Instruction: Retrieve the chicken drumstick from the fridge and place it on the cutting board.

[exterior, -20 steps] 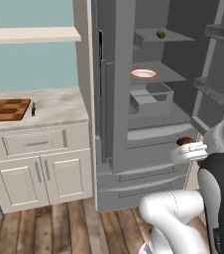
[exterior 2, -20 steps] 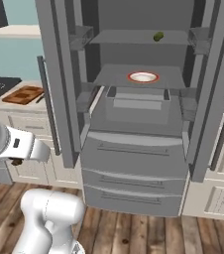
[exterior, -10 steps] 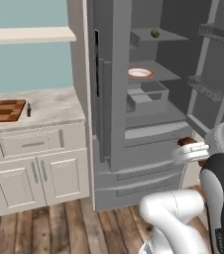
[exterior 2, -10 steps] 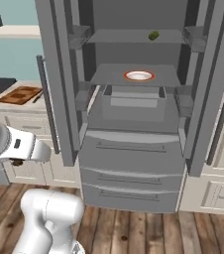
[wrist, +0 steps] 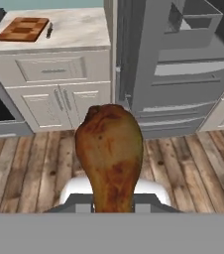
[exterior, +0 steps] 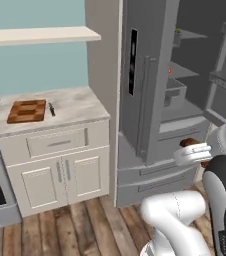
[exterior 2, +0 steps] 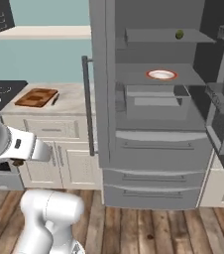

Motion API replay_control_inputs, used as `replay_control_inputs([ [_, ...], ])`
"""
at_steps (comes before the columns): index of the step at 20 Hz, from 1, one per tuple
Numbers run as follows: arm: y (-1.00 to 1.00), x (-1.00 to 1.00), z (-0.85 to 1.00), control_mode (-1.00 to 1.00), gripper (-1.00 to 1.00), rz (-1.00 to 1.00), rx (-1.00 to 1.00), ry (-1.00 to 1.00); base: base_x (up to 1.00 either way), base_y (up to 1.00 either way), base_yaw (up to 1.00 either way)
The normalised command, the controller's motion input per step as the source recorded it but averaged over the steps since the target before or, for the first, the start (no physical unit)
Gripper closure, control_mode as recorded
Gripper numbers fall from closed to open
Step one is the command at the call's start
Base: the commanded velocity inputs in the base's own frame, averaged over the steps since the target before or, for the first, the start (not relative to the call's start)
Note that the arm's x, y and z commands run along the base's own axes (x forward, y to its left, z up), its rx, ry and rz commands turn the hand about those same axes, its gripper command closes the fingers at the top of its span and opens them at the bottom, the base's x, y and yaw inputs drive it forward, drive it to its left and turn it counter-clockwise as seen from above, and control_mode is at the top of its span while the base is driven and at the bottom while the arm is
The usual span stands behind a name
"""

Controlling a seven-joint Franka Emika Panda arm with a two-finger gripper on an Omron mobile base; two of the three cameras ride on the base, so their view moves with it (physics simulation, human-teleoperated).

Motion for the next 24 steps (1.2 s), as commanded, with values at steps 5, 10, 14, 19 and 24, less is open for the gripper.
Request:
replay_control_inputs([
  [5,0.0,0.0,0.0,1.0,1.0,0.0,0.0,0.0,0.0,0.82,-0.16],
  [10,0.0,0.0,0.0,1.0,1.0,0.0,0.0,0.0,0.11,0.79,-0.01],
  [14,0.0,0.0,0.0,1.0,1.0,0.0,0.0,0.0,0.41,0.7,0.08],
  [19,0.0,0.0,0.0,1.0,1.0,0.0,0.0,0.0,0.54,0.53,0.15],
  [24,0.0,0.0,0.0,1.0,1.0,0.0,0.0,0.0,0.68,0.48,0.16],
])
